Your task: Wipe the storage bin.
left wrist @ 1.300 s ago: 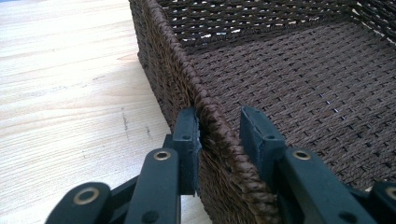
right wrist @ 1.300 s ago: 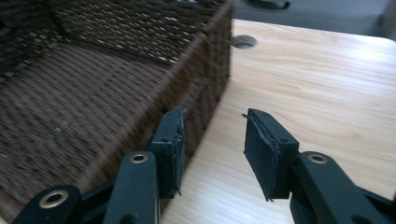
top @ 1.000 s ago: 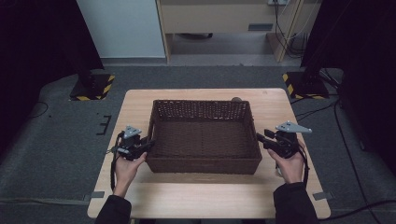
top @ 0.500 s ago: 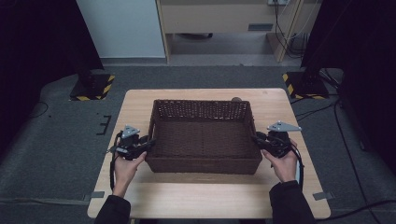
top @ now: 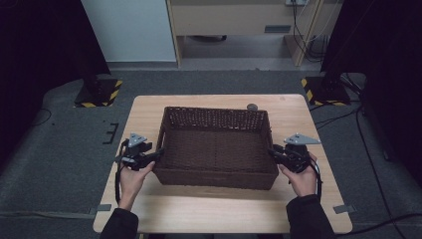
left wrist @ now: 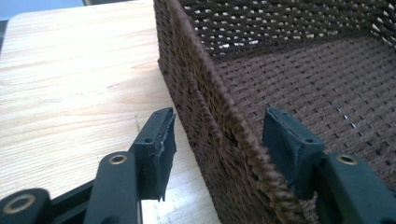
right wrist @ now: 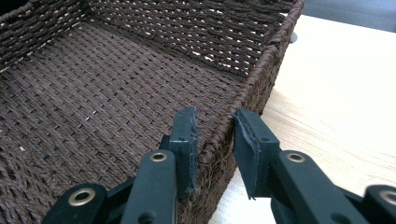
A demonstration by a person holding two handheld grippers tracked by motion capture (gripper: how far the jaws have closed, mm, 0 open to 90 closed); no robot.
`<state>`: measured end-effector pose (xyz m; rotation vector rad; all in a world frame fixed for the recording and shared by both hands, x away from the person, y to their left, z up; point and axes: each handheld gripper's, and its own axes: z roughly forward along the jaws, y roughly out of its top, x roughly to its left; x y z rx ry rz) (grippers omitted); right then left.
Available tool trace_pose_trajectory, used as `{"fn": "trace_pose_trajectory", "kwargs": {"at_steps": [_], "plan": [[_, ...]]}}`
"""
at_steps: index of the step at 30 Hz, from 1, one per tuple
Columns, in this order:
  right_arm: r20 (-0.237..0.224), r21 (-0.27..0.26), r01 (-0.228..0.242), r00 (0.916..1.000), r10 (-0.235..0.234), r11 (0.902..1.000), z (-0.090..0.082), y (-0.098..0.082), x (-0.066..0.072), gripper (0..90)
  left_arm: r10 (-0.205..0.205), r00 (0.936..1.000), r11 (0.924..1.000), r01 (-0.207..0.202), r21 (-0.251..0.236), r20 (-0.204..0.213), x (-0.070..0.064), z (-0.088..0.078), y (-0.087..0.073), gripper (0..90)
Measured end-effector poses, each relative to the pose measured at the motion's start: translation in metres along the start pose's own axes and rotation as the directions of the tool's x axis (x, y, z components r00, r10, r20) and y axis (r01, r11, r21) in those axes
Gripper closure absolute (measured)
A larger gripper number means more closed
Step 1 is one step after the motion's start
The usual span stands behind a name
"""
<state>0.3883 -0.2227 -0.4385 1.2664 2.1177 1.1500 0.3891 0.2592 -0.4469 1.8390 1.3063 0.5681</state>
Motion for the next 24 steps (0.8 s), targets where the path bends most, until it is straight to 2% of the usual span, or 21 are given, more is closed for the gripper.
{"fn": "trace_pose_trajectory", "kwargs": {"at_steps": [2, 6, 11, 13, 15, 16, 17, 20, 24], "plan": [[-0.003, -0.002, -0.004, 1.0000, 0.004, 1.0000, 0.000, 0.000, 0.000, 69.6, -0.015, 0.9999, 0.9998, 0.015, -0.017, 0.006, 0.002, -0.004, 0.002, 42.2], [-0.004, -0.007, -0.007, 1.0000, 0.007, 0.9999, 0.000, -0.001, 0.000, 69.6, -0.009, 0.9999, 0.9998, 0.009, -0.019, 0.011, 0.003, -0.010, 0.002, 46.1], [-0.003, 0.000, -0.003, 1.0000, 0.003, 1.0000, -0.004, -0.003, 0.004, 68.9, 0.024, 0.9995, 0.9997, -0.024, -0.011, 0.019, -0.004, -0.020, -0.003, 54.5], [-0.010, 0.003, -0.007, 0.9999, 0.007, 1.0000, -0.006, -0.004, 0.006, 68.5, 0.035, 0.9992, 0.9993, -0.035, 0.011, 0.021, -0.007, -0.021, -0.007, 58.7], [-0.020, 0.005, -0.009, 0.9998, 0.009, 0.9999, -0.008, -0.004, 0.006, 67.9, 0.008, 0.9996, 1.0000, -0.008, 0.005, 0.028, -0.008, -0.021, -0.008, 63.9], [-0.024, 0.011, -0.007, 0.9997, 0.007, 0.9999, -0.008, -0.004, 0.006, 67.8, 0.004, 0.9993, 1.0000, -0.004, 0.007, 0.038, -0.009, -0.021, -0.008, 68.3], [-0.023, 0.012, -0.004, 0.9997, 0.004, 0.9999, -0.009, -0.003, 0.005, 68.0, 0.009, 0.9996, 0.9999, -0.009, 0.007, 0.028, -0.010, -0.021, -0.007, 70.3], [-0.021, -0.014, 0.000, 0.9998, -0.001, 0.9999, -0.010, 0.000, 0.004, 64.8, 0.016, 0.9996, 0.9997, -0.017, 0.016, 0.023, -0.010, -0.020, -0.006, 71.5], [-0.011, -0.041, -0.005, 0.9999, 0.005, 0.9991, -0.004, 0.004, -0.002, 60.5, -0.019, 0.9994, 0.9998, 0.019, -0.001, 0.029, -0.003, -0.012, -0.003, 73.7]]}}
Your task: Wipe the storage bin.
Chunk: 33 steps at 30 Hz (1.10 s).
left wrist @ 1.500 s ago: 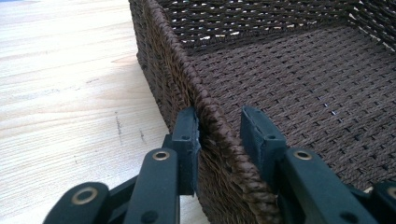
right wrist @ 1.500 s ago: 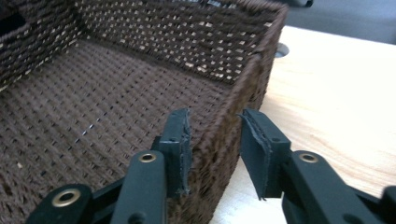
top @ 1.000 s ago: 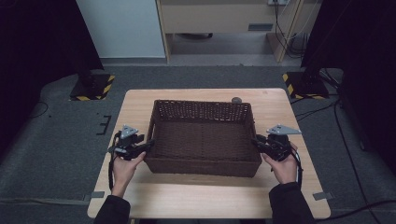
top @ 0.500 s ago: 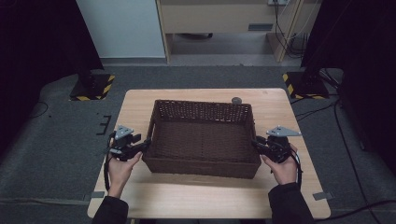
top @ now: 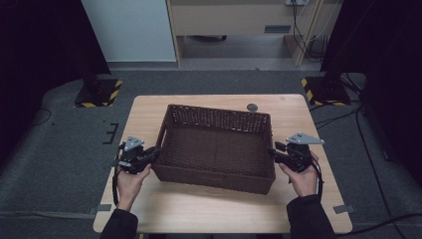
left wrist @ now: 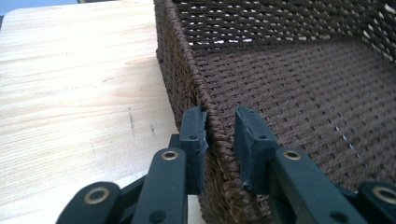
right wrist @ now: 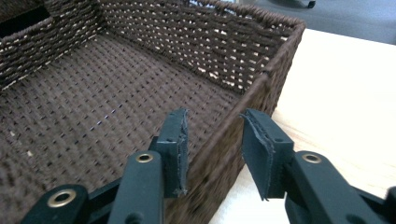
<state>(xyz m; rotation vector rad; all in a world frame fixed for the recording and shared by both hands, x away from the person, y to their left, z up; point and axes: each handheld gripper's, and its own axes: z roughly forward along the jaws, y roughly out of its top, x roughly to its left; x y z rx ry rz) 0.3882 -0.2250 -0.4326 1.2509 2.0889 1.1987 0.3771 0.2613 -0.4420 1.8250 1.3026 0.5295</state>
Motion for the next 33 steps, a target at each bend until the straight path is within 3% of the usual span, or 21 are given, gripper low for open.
{"fn": "trace_pose_trajectory", "kwargs": {"at_steps": [3, 7, 10, 19, 23, 26, 31, 33], "plan": [[0.008, 0.002, -0.015, 0.9999, 0.015, 0.9999, 0.006, -0.001, -0.003, 59.4, -0.004, 1.0000, 1.0000, 0.004, -0.004, 0.005, 0.002, 0.003, 0.001, 73.6], [-0.029, 0.005, -0.038, 0.9988, 0.038, 0.9993, 0.007, -0.004, -0.003, 66.8, 0.008, 1.0000, 0.9999, -0.008, -0.015, 0.005, 0.001, -0.002, 0.000, 67.3], [-0.013, 0.014, -0.031, 0.9994, 0.031, 0.9994, 0.006, -0.004, 0.000, 67.8, 0.013, 0.9999, 0.9997, -0.013, -0.023, 0.005, 0.001, -0.007, -0.002, 64.3], [-0.032, 0.049, -0.006, 0.9995, 0.008, 0.9988, -0.007, -0.005, 0.006, 64.6, 0.007, 0.9997, 0.9999, -0.007, 0.009, -0.024, -0.002, -0.003, -0.004, 76.5], [-0.006, 0.014, -0.022, 0.9997, 0.022, 0.9997, -0.004, -0.002, 0.004, 55.3, -0.003, 0.9993, 1.0000, 0.003, -0.002, -0.038, 0.001, 0.002, -0.001, 78.1], [0.016, 0.006, -0.019, 0.9997, 0.019, 0.9998, 0.003, -0.003, 0.001, 56.8, -0.001, 0.9992, 0.9999, 0.000, -0.012, -0.041, 0.002, 0.005, -0.001, 78.6], [0.000, 0.008, -0.032, 0.9995, 0.032, 0.9995, 0.007, -0.006, 0.001, 61.0, -0.010, 0.9994, 0.9997, 0.009, -0.024, -0.033, 0.005, 0.001, -0.001, 70.7], [-0.004, 0.011, -0.040, 0.9992, 0.040, 0.9991, 0.007, -0.006, 0.001, 61.1, -0.031, 0.9989, 0.9985, 0.029, -0.047, -0.034, 0.007, -0.005, 0.000, 67.4]]}}
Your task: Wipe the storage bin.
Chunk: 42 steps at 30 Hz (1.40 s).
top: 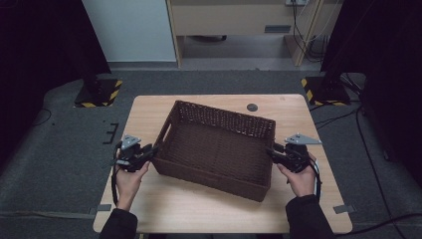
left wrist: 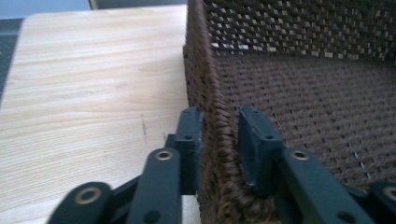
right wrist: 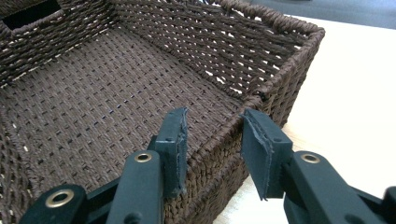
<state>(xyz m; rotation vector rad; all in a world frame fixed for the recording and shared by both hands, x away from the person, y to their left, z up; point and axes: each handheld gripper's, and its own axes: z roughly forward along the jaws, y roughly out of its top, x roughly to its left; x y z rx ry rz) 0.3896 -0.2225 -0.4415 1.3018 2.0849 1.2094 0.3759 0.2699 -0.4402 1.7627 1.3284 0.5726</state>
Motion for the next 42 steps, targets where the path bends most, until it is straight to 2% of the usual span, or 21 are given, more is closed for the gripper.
{"fn": "trace_pose_trajectory", "kwargs": {"at_steps": [6, 9, 11, 14, 18, 20, 22, 24, 25, 27, 29, 32, 33, 35, 38, 40, 42], "plan": [[-0.011, 0.009, -0.009, 0.9999, 0.009, 0.9999, -0.007, -0.004, 0.003, 60.3, -0.024, 0.9997, 0.9986, 0.023, -0.048, -0.006, 0.003, -0.025, -0.001, 62.0], [0.002, 0.012, -0.003, 1.0000, 0.003, 0.9999, -0.011, -0.006, 0.008, 60.0, -0.029, 0.9996, 0.9984, 0.029, -0.048, 0.003, 0.000, -0.032, -0.005, 62.2], [0.010, 0.013, 0.004, 0.9999, -0.004, 0.9999, -0.012, -0.007, 0.011, 59.8, -0.019, 0.9998, 0.9991, 0.019, -0.039, 0.009, -0.004, -0.034, -0.008, 62.4], [0.020, 0.015, 0.006, 0.9998, -0.007, 0.9999, -0.014, -0.009, 0.015, 59.6, -0.008, 0.9997, 0.9994, 0.009, -0.034, 0.025, -0.010, -0.034, -0.009, 62.2], [0.033, 0.017, 0.013, 0.9994, -0.014, 0.9998, -0.017, -0.010, 0.019, 59.3, 0.015, 0.9989, 0.9998, -0.015, -0.013, 0.043, -0.021, -0.026, -0.010, 60.9], [0.030, 0.020, 0.022, 0.9993, -0.022, 0.9996, -0.017, -0.009, 0.020, 58.8, 0.041, 0.9990, 0.9990, -0.041, -0.015, 0.020, -0.025, -0.024, -0.011, 59.2], [0.015, 0.023, 0.018, 0.9997, -0.018, 0.9996, -0.018, -0.008, 0.018, 57.6, 0.043, 0.9988, 0.9990, -0.043, -0.012, 0.022, -0.024, -0.023, -0.010, 58.8], [0.006, -0.001, 0.031, 0.9995, -0.031, 0.9995, -0.017, -0.007, 0.016, 56.4, 0.049, 0.9986, 0.9987, -0.049, -0.013, 0.022, -0.023, -0.022, -0.010, 59.1], [0.015, -0.017, 0.039, 0.9991, -0.039, 0.9991, -0.017, -0.004, 0.015, 52.1, 0.058, 0.9982, 0.9982, -0.058, -0.013, 0.015, -0.023, -0.020, -0.009, 59.1], [0.037, -0.025, 0.047, 0.9983, -0.046, 0.9986, -0.015, -0.001, 0.012, 50.4, 0.065, 0.9979, 0.9978, -0.065, -0.012, 0.005, -0.022, -0.017, -0.007, 58.2], [0.050, -0.036, 0.042, 0.9979, -0.040, 0.9985, -0.012, 0.001, 0.009, 47.3, 0.062, 0.9981, 0.9979, -0.062, -0.016, 0.000, -0.020, -0.013, -0.004, 57.5], [0.069, -0.020, 0.043, 0.9967, -0.041, 0.9989, -0.004, -0.001, 0.004, 46.4, 0.040, 0.9992, 0.9990, -0.040, -0.019, 0.009, -0.016, -0.009, -0.003, 56.8], [0.063, -0.008, 0.040, 0.9973, -0.039, 0.9992, -0.002, -0.002, 0.004, 46.0, 0.037, 0.9993, 0.9991, -0.036, -0.020, 0.011, -0.015, -0.010, -0.004, 55.6], [0.051, -0.023, 0.024, 0.9985, -0.023, 0.9994, -0.001, -0.005, 0.003, 46.2, 0.021, 0.9993, 0.9995, -0.020, -0.023, 0.032, -0.015, -0.013, -0.005, 53.9], [0.025, -0.015, 0.007, 0.9997, -0.007, 0.9999, -0.004, -0.005, 0.002, 47.8, 0.014, 0.9986, 0.9994, -0.012, -0.031, 0.050, -0.019, -0.018, -0.006, 52.6], [0.022, -0.004, 0.015, 0.9996, -0.015, 0.9999, -0.005, -0.006, 0.003, 48.0, 0.033, 0.9972, 0.9990, -0.031, -0.034, 0.067, -0.028, -0.020, -0.006, 51.6], [0.020, -0.006, 0.007, 0.9998, -0.007, 1.0000, -0.006, -0.007, 0.005, 47.9, 0.039, 0.9965, 0.9988, -0.037, -0.032, 0.074, -0.031, -0.020, -0.006, 51.0]]}}
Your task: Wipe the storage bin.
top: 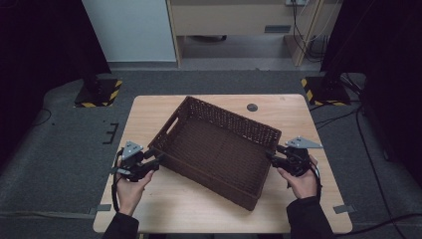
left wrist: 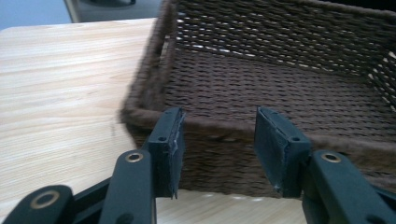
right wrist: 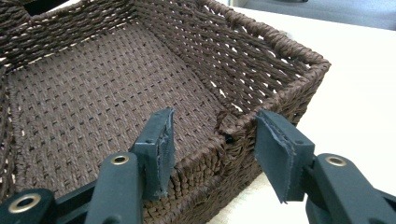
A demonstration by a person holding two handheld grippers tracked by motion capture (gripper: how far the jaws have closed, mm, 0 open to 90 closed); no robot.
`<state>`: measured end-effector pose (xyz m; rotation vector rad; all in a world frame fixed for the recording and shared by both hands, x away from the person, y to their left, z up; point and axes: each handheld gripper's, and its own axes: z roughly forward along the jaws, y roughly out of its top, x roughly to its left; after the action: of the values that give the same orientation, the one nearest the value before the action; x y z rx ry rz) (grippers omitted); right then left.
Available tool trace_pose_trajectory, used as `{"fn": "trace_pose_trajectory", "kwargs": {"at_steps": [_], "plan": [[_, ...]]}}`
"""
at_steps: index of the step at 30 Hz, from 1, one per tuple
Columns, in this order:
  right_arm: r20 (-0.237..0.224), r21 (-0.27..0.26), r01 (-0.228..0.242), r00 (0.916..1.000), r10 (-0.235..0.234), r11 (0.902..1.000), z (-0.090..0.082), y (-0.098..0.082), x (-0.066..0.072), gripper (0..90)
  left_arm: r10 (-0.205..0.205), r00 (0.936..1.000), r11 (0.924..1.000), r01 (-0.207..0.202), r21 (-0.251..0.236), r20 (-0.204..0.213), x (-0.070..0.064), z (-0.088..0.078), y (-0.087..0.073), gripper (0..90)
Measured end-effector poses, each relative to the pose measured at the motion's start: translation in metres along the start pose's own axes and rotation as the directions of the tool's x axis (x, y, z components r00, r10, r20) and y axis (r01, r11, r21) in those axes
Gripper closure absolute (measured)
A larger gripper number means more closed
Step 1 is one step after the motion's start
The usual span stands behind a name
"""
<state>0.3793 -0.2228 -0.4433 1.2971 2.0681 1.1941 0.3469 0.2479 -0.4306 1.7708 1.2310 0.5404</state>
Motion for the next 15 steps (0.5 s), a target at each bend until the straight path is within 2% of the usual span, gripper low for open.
{"fn": "trace_pose_trajectory", "kwargs": {"at_steps": [4, 9, 12, 15], "plan": [[-0.010, 0.008, -0.010, 0.9999, 0.010, 0.9999, -0.004, -0.001, 0.003, 47.6, 0.023, 0.9993, 0.9996, -0.023, 0.014, 0.029, -0.010, 0.008, -0.001, 50.0], [-0.021, 0.031, 0.009, 0.9998, -0.008, 0.9995, -0.008, 0.001, 0.005, 48.8, 0.039, 0.9990, 0.9989, -0.039, 0.027, 0.023, -0.013, 0.014, -0.001, 49.5], [-0.026, 0.017, 0.008, 0.9996, -0.007, 0.9998, -0.011, 0.004, 0.004, 47.3, 0.047, 0.9987, 0.9985, -0.048, 0.028, 0.018, -0.013, 0.016, 0.000, 50.8], [0.013, -0.021, 0.014, 0.9998, -0.013, 0.9997, -0.011, 0.007, 0.000, 43.1, 0.043, 0.9989, 0.9987, -0.044, 0.026, 0.015, -0.011, 0.018, 0.002, 51.0]]}}
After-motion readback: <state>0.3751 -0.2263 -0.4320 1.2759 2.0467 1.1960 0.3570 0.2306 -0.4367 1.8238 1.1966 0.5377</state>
